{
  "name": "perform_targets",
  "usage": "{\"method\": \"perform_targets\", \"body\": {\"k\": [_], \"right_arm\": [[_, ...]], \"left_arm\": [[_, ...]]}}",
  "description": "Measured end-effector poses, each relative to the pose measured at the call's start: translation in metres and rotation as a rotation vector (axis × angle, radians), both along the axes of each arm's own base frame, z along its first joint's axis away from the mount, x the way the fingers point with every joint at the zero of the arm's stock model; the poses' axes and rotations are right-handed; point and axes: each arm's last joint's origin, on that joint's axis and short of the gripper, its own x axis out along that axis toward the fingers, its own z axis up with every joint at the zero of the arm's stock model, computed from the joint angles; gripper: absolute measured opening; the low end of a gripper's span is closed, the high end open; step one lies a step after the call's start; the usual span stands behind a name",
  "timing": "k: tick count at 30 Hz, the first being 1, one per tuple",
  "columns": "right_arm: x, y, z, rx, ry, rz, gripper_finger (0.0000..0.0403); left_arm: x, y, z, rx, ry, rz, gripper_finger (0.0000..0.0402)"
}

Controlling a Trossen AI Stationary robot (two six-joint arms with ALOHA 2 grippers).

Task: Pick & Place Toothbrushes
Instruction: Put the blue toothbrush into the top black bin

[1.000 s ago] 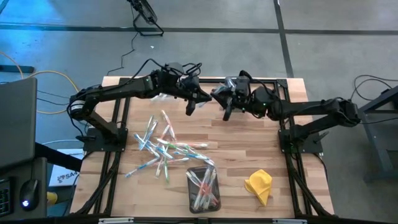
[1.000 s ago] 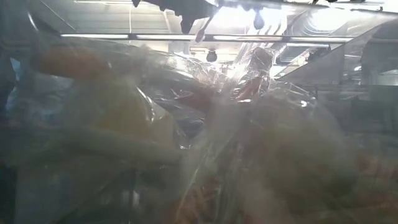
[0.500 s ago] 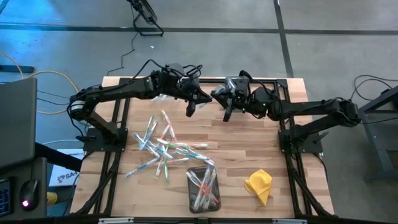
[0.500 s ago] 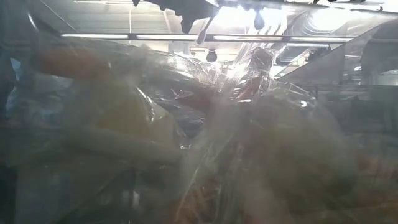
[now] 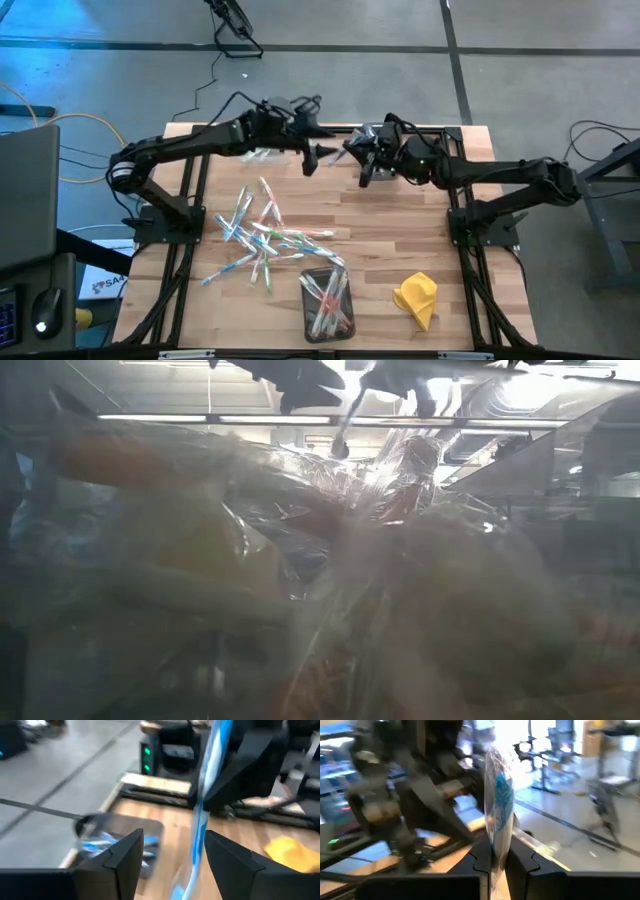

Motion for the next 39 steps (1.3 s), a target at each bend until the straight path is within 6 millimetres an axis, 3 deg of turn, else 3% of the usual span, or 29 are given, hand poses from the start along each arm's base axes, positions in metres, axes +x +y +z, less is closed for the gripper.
{"method": "perform_targets", "body": {"k": [9,22,33,39], "right_arm": [[-0.022,-0.038,-0.021,0.199,0.176,-0.258,0.0020],[-0.051,-0.086,-0.052,0.442,0.328,-0.529,0.0019],[-0.033,-0.111,-0.101,0.606,0.462,-0.505,0.0021],[-0.026,-0.113,-0.117,0.678,0.503,-0.461,0.0089]], "left_arm": [[-0.030,0.030,0.016,0.014,-0.046,0.121,0.0201],[-0.039,0.044,0.006,-0.028,0.046,0.174,0.0198],[-0.042,0.045,-0.002,-0.036,0.139,0.265,0.0198],[-0.045,0.044,-0.007,-0.052,0.193,0.291,0.0198]]}}
